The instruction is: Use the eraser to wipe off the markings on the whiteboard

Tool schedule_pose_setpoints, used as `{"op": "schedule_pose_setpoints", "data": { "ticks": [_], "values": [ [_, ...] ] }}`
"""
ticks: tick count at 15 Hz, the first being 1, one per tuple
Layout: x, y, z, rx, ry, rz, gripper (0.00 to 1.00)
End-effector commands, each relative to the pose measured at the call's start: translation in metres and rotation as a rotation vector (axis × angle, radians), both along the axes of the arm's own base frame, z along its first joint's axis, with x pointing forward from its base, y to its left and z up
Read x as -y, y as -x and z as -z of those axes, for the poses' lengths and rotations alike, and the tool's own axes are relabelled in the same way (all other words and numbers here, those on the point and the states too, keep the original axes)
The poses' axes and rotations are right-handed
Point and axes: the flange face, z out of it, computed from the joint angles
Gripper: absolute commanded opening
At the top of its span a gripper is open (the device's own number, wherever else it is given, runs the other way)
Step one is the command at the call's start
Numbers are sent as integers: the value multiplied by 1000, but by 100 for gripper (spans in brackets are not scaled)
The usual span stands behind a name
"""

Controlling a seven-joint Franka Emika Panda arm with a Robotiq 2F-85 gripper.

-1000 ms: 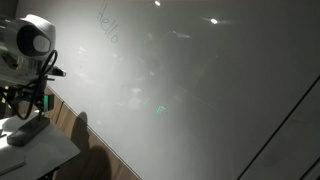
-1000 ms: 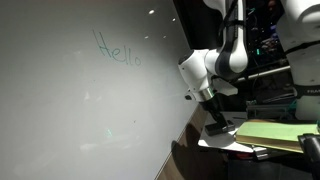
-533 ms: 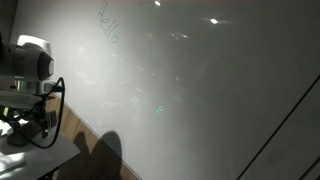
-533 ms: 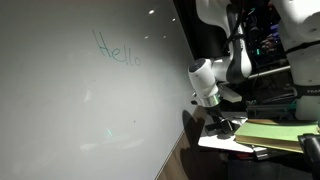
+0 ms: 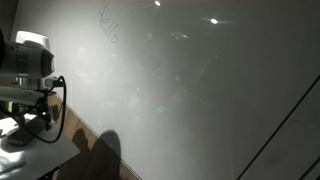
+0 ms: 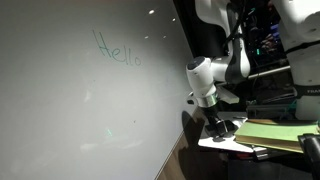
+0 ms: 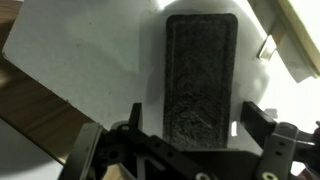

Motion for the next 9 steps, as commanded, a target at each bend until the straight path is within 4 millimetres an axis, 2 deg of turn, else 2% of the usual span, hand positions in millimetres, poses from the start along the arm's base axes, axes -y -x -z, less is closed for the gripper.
{"op": "schedule_pose_setpoints", "data": {
  "ticks": [1,4,9],
  "values": [
    [-2,0,-4,-2,41,33,100],
    [-8,1,-9,-24,78,53,100],
    [-26,-2,-29,-64,100,98,100]
  ]
}}
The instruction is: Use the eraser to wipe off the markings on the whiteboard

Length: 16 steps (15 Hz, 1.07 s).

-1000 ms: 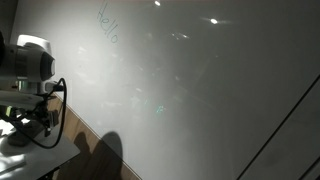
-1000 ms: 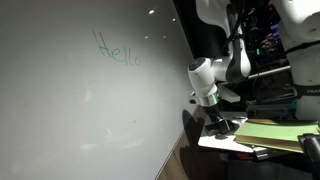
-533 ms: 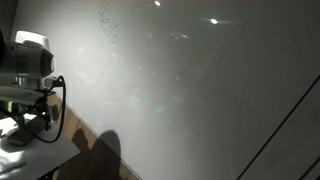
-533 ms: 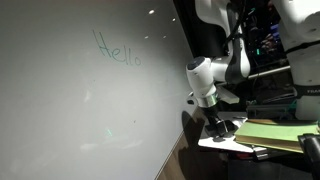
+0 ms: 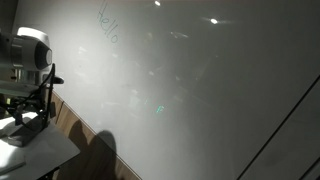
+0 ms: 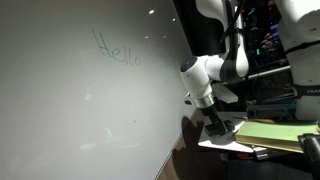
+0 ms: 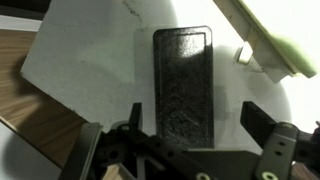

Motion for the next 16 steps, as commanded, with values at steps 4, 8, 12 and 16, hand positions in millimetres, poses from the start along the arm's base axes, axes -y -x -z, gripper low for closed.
{"op": "schedule_pose_setpoints", "data": {
  "ticks": [4,8,12,16],
  "values": [
    [-1,-5,-33,-55,35,12,100],
    [18,-8,-37,-103,29,9,100],
    [18,-3,-29,-166,16,6,100],
    [15,2,-21,-198,5,-8,100]
  ]
}}
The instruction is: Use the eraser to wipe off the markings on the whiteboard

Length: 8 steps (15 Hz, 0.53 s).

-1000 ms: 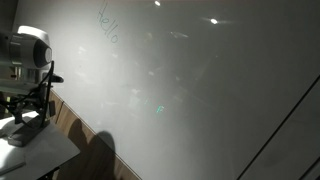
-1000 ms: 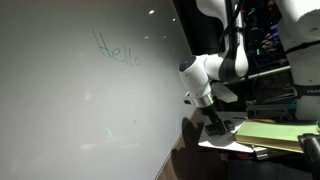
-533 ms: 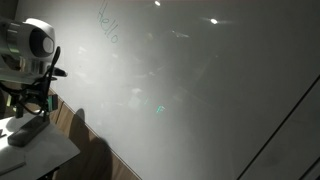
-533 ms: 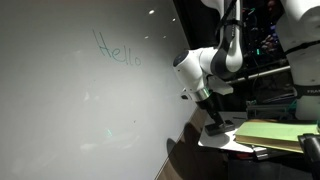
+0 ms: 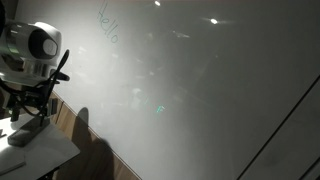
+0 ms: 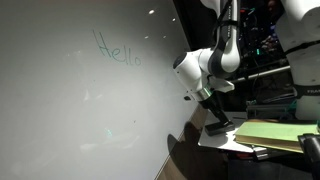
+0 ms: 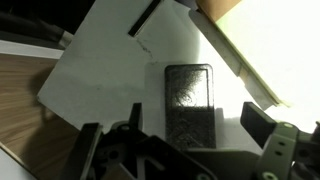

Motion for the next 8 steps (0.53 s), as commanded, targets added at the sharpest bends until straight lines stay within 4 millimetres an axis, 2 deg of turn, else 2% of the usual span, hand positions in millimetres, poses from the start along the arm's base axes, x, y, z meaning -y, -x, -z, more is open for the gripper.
{"op": "schedule_pose_setpoints", "data": {
  "ticks": [1,8],
  "values": [
    [-3,3,5,-38,-21,-18,100],
    [-1,4,16,-62,-50,-59,100]
  ]
}}
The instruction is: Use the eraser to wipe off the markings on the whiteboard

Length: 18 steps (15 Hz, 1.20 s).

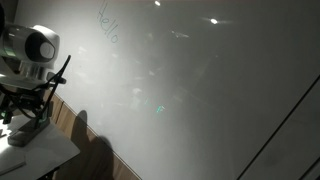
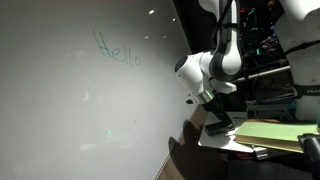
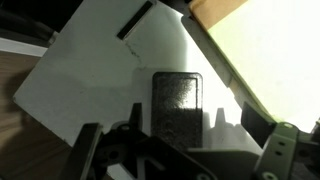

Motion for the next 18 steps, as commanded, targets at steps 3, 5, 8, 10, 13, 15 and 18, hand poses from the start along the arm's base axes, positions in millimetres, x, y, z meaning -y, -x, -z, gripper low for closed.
{"op": "schedule_pose_setpoints", "data": {
  "ticks": [3,5,8,10,13,15,18],
  "values": [
    [3,-2,5,-17,-35,-14,100],
    [3,-2,6,-19,-35,-18,100],
    [5,-2,7,-18,-37,-20,100],
    [5,-3,8,-16,-43,-21,100],
    [4,-3,11,-11,-50,-27,100],
    [5,-5,12,-7,-53,-28,100],
    [8,-11,13,1,-55,-29,100]
  ]
}}
